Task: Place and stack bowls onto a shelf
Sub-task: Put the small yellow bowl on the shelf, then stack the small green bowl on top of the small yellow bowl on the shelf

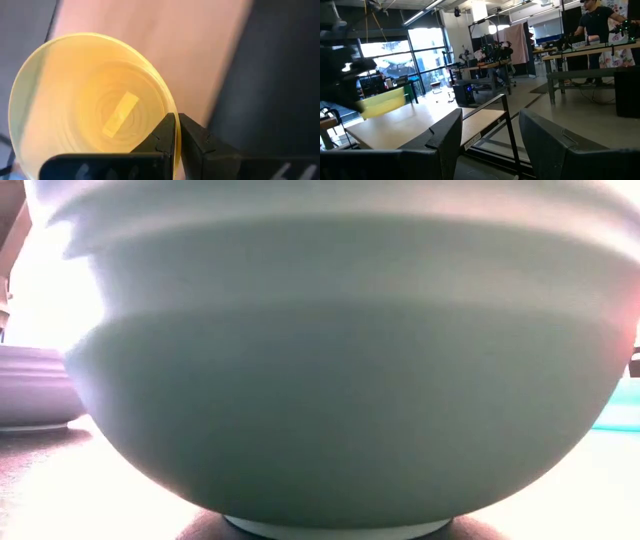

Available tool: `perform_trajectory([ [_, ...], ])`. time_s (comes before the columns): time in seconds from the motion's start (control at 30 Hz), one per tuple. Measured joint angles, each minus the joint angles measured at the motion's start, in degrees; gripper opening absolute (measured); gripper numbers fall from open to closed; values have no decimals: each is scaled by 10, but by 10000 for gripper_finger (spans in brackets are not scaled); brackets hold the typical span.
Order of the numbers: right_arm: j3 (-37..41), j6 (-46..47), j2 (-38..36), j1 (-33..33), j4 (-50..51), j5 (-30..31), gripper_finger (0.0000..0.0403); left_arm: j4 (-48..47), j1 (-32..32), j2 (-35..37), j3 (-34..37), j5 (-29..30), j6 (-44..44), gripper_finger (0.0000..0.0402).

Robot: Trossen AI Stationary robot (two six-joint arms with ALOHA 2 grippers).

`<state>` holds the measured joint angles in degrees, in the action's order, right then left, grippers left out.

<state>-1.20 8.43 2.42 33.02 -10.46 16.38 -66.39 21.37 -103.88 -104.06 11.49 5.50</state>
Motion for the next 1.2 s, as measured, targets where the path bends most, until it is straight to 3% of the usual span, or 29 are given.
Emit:
perform_trajectory([
  [0.23, 0, 0, 0, 0, 0, 0, 185, -10, 35, 0, 6, -36, -16, 0],
  [0.67, 0, 1, 0, 0, 0, 0, 185, -7, 32, -1, 44, -20, -15, 11],
  [1.2, 0, 1, 0, 0, 0, 0, 185, -7, 25, 0, 10, 0, -20, 173],
])
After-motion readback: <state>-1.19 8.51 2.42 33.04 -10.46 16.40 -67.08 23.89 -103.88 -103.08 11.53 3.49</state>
